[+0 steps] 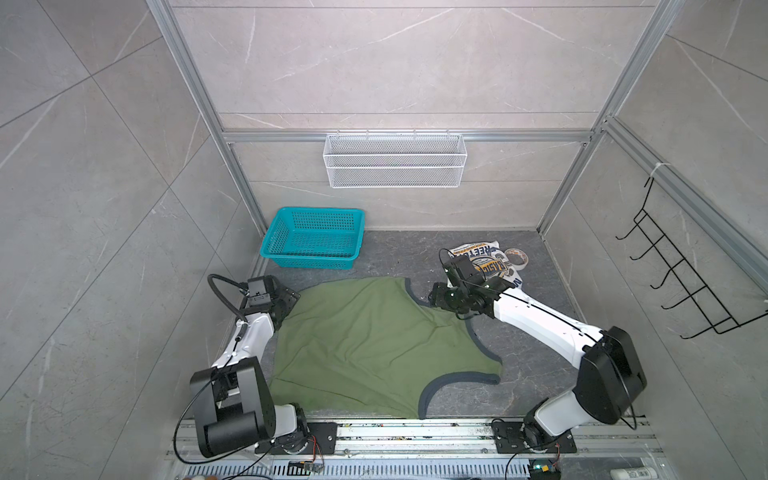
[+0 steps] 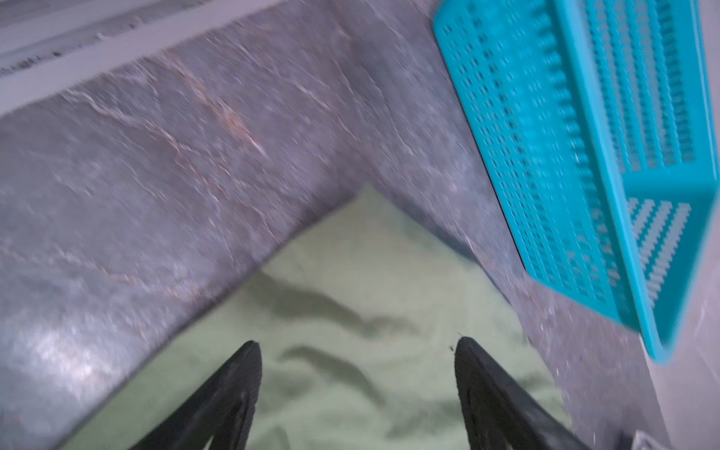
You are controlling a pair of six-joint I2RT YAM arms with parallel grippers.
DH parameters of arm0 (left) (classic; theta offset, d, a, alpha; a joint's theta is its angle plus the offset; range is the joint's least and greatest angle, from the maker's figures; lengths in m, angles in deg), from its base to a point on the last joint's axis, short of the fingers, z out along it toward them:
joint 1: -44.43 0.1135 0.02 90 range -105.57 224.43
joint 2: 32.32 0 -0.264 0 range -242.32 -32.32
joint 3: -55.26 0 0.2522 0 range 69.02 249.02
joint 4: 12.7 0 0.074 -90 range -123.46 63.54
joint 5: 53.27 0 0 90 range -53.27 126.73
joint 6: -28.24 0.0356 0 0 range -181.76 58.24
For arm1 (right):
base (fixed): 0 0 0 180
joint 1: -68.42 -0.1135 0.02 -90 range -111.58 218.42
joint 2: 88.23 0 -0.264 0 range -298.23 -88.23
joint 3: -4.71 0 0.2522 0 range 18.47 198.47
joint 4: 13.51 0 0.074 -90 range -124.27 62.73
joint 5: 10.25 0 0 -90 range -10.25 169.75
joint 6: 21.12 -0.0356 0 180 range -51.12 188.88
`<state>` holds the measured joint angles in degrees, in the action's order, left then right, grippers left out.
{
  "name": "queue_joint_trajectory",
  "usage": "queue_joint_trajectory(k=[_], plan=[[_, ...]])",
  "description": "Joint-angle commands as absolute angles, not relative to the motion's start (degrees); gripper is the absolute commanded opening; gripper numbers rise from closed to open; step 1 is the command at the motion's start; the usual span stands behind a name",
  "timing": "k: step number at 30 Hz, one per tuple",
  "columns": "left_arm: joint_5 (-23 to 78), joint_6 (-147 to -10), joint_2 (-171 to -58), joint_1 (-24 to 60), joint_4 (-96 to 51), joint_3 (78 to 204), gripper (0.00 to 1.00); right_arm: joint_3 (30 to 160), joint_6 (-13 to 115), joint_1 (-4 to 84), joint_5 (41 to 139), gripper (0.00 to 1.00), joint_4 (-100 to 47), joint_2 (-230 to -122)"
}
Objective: Fold and stack the tank tops
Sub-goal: 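Grasp the far shoulder strap with the right gripper while the left grasps the far corner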
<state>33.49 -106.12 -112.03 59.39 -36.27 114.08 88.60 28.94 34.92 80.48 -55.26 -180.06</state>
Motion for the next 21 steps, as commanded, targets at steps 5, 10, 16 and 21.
queue_joint_trajectory(k=[5,10,16,21], plan=[[29.45,-104.16,-122.22,62.58,-26.47,117.99,0.77,98.08,31.37,38.88,88.4,0.54,-49.62,-194.21],[26.99,-103.55,-128.4,63.32,-25.5,121.06,0.75,110.24,32.89,39.96,91.89,0.51,-53.73,-206.54],[25.84,-103.68,-130.86,63.44,-25.83,123.04,0.7,121.53,32.15,40.73,94.79,0.45,-56.99,-217.85],[24.79,-103.51,-132.36,63.42,-26.07,123.56,0.68,128.13,30.54,40.75,95.4,0.4,-59.29,-224.13]])
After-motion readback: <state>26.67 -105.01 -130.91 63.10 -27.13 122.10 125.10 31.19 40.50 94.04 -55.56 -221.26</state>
